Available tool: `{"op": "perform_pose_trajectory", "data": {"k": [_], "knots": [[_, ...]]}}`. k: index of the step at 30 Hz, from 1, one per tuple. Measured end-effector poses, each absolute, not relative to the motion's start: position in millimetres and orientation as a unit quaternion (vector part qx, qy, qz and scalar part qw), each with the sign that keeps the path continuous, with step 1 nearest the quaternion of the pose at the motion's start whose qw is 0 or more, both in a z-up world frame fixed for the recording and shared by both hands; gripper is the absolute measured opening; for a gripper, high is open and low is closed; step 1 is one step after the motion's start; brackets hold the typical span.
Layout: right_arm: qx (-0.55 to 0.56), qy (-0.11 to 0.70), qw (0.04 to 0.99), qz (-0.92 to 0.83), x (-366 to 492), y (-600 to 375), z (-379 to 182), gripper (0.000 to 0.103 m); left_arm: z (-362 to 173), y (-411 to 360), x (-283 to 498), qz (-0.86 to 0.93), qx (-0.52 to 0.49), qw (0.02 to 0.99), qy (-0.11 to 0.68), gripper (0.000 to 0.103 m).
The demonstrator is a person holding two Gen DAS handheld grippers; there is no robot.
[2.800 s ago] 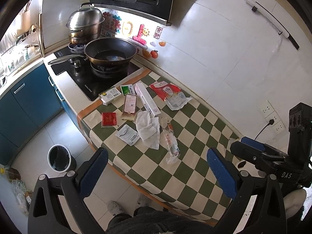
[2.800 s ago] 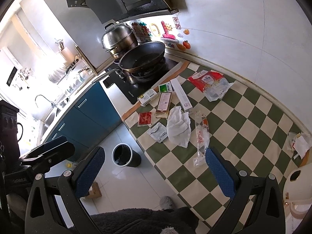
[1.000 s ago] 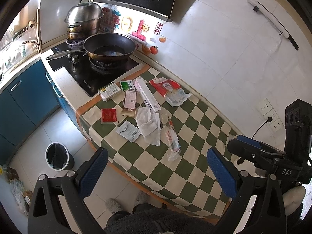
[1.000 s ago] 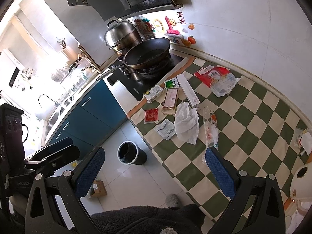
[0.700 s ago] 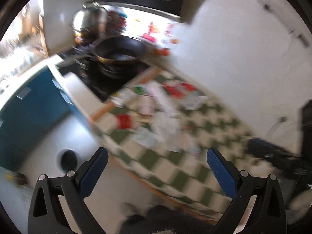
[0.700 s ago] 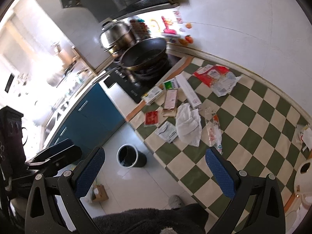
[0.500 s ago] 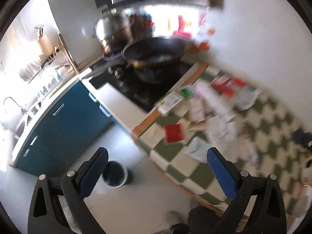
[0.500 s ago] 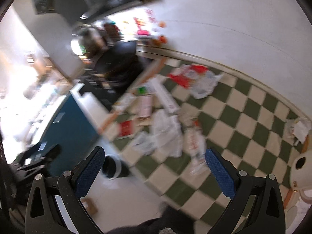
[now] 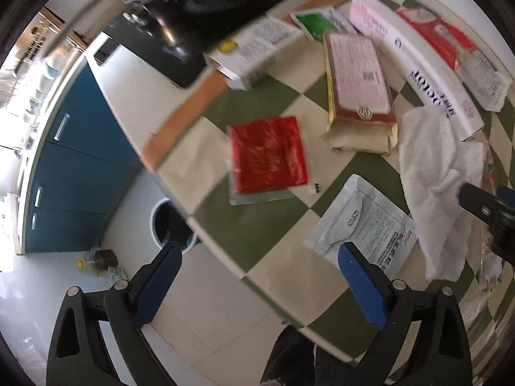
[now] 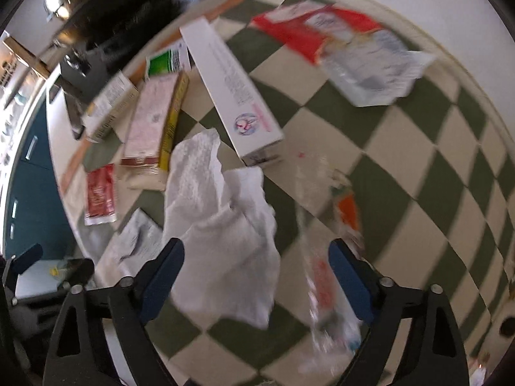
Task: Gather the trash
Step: 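Grasp the white tissue with the right tool while the left tool grasps the white sachet, then carry tissue and sachet to the trash bin and open both tools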
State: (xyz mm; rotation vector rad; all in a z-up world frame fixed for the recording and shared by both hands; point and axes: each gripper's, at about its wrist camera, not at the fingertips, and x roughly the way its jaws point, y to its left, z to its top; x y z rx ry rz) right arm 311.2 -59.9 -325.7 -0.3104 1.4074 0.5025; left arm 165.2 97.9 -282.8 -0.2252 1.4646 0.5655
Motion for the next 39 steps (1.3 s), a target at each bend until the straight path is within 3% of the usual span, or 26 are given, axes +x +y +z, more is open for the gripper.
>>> {"op": "perform_pose_trajectory", "data": {"k": [3, 4, 6, 8, 9, 14, 15, 16, 18, 20, 22, 23, 24, 27, 39], "knots": [[-0.154, 0.638, 0.716, 0.237, 314, -47, -343, 0.073, -292, 93, 168, 0.244, -0.104, 0.700, 0.663, 0.098], [-0.160, 0.640, 0.712, 0.240, 314, -44, -347, 0.059, -294, 92, 169, 0.240, -0.105, 0.699, 0.665, 0.098], [-0.171, 0.628, 0.717, 0.250, 315, -41, -349, 0.045, -299, 91, 171, 0.236, -0.108, 0.698, 0.667, 0.098], [-0.179, 0.625, 0.717, 0.252, 319, -41, -352, 0.016, -300, 90, 173, 0.231, -0.110, 0.698, 0.669, 0.098], [-0.173, 0.625, 0.720, 0.248, 323, -45, -352, 0.012, -302, 91, 174, 0.228, -0.111, 0.699, 0.669, 0.097], [-0.159, 0.630, 0.727, 0.222, 346, -73, -350, 0.009, -303, 83, 183, 0.204, -0.112, 0.707, 0.668, 0.097], [-0.158, 0.632, 0.726, 0.221, 350, -77, -351, 0.009, -304, 80, 184, 0.195, -0.116, 0.707, 0.669, 0.092], [-0.158, 0.632, 0.727, 0.219, 352, -81, -352, 0.009, -307, 78, 184, 0.183, -0.126, 0.706, 0.673, 0.086], [-0.158, 0.634, 0.726, 0.214, 356, -88, -354, 0.009, -313, 74, 184, 0.164, -0.144, 0.697, 0.683, 0.059], [-0.153, 0.638, 0.726, 0.208, 359, -93, -357, 0.009, -312, 71, 181, 0.153, -0.152, 0.702, 0.679, 0.051], [-0.147, 0.640, 0.727, 0.203, 357, -93, -355, 0.009, -307, 67, 180, 0.143, -0.141, 0.707, 0.678, 0.031], [-0.143, 0.640, 0.727, 0.201, 356, -94, -355, 0.009, -305, 66, 180, 0.140, -0.136, 0.707, 0.680, 0.015], [-0.141, 0.641, 0.728, 0.201, 357, -95, -354, 0.009, -304, 64, 181, 0.138, -0.132, 0.706, 0.682, 0.008], [-0.134, 0.639, 0.730, 0.203, 355, -99, -347, 0.008, -295, 64, 180, 0.135, -0.126, 0.708, 0.682, 0.002], [-0.082, 0.607, 0.751, 0.247, 340, -117, -269, 0.007, -213, 60, 178, 0.172, -0.096, 0.753, 0.628, 0.001]]}}
